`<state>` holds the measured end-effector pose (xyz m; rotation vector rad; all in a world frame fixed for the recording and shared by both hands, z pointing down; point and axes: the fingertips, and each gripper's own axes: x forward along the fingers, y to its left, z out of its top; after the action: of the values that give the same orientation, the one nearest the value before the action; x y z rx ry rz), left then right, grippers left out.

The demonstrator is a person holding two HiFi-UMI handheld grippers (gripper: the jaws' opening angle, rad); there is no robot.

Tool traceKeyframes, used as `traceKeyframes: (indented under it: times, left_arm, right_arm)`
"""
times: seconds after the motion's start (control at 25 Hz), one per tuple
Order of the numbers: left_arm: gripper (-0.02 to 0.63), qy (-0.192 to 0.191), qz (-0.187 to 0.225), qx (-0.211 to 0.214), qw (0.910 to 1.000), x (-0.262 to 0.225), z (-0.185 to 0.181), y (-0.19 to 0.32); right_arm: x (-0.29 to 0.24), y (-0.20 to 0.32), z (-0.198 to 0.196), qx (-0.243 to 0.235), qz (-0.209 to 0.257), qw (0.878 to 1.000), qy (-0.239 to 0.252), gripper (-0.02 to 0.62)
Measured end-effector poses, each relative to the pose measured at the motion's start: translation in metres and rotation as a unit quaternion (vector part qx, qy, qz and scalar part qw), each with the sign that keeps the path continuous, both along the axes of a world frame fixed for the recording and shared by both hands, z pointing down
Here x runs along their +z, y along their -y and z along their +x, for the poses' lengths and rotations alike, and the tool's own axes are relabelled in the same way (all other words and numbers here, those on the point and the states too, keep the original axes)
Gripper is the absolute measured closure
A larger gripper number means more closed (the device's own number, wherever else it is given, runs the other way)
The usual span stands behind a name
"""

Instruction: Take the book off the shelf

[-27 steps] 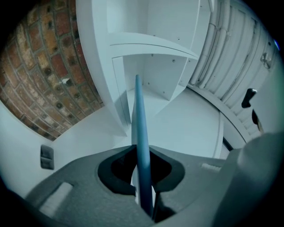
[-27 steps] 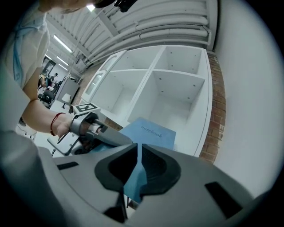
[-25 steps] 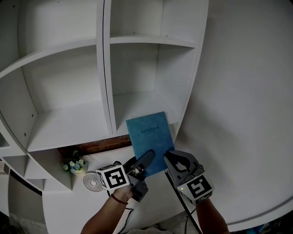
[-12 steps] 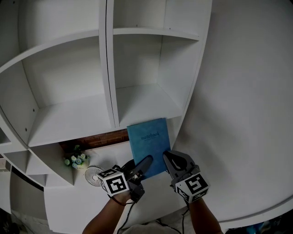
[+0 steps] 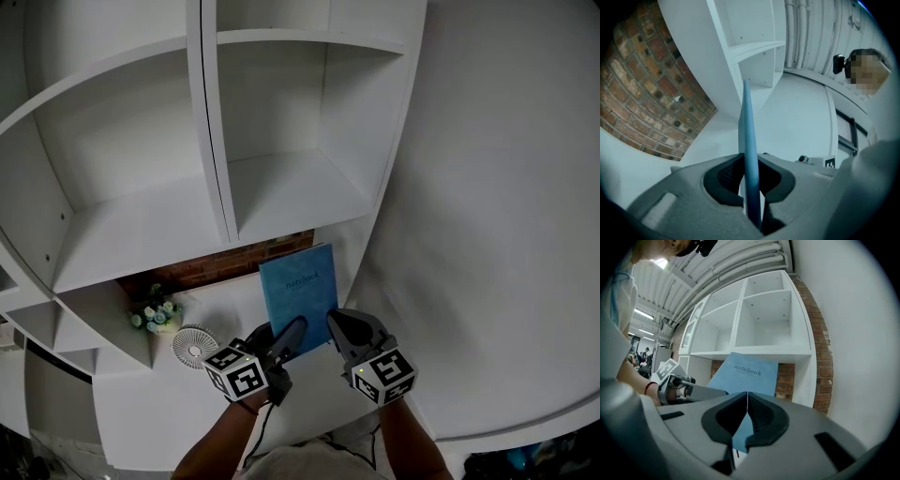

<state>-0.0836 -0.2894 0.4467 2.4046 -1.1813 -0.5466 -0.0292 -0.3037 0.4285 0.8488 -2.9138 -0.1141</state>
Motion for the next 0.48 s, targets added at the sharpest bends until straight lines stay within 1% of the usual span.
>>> traceKeyframes:
  times: [0.16,0.48]
  left_arm:
    - [0.558,0.002,0.007,-0.011,0.9999,0.01,0.0,0.0]
    - [0.558,0.034,0.026,-0.024,0.9988,0.026,0.003,0.0]
  right_arm:
    - [0.018,0.001,0.002,0.005,-0.023,1.0,0.013,0.575]
    - [0.035,0.002,0.0,0.011,-0.038,0.999,0.015,0.576]
